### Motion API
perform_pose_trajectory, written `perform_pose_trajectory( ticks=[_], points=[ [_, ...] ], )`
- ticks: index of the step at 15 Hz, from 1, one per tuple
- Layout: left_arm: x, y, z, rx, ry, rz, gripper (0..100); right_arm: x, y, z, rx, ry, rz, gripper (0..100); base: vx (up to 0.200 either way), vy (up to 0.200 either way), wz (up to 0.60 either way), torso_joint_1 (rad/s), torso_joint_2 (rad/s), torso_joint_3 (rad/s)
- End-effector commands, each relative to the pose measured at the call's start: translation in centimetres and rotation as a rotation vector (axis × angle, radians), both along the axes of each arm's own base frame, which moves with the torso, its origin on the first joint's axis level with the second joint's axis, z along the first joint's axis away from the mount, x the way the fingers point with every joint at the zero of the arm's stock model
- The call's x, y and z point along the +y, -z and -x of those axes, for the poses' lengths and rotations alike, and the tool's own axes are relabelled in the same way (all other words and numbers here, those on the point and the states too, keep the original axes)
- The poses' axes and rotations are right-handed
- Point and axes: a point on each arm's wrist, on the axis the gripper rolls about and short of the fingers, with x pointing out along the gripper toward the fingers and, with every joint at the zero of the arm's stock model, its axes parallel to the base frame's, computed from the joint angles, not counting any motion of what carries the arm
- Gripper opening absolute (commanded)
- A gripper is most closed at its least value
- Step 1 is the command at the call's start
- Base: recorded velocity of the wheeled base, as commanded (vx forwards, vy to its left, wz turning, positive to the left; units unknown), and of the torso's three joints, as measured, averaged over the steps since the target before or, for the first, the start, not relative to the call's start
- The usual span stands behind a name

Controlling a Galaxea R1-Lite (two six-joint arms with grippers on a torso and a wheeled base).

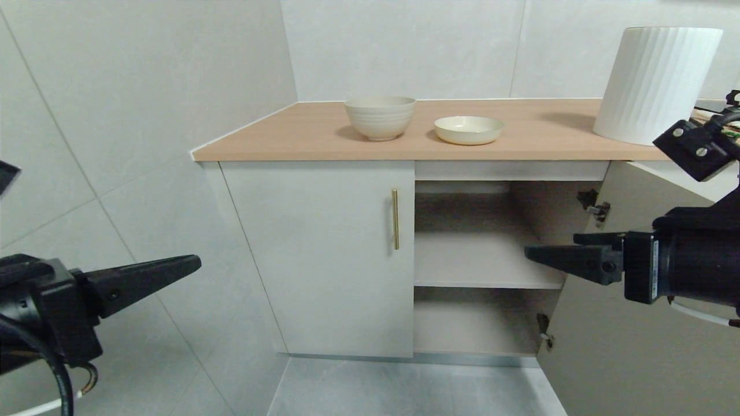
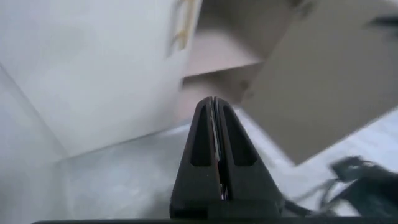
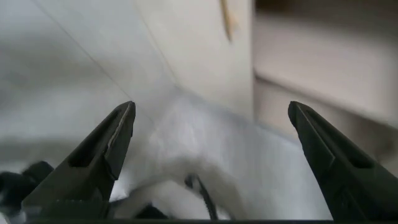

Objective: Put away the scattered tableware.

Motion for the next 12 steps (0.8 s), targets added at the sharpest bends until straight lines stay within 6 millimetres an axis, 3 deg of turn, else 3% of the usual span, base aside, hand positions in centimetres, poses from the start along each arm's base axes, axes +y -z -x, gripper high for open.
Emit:
perform_pose_trajectory(
  ticks=[1,12],
  points=[
    [0.0,-1.1,0.4,-0.038,0.026,0.027,100,-0.5,-1.1,0.7,-0.02,0.011,-0.033,100,0.0,0.0,0.0,0.0,0.0,0.0],
    [0.0,-1.8,0.3,-0.084,0.042,0.047,100,-0.9,-2.2,1.0,-0.013,0.071,-0.076,100,0.0,0.0,0.0,0.0,0.0,0.0]
  ],
)
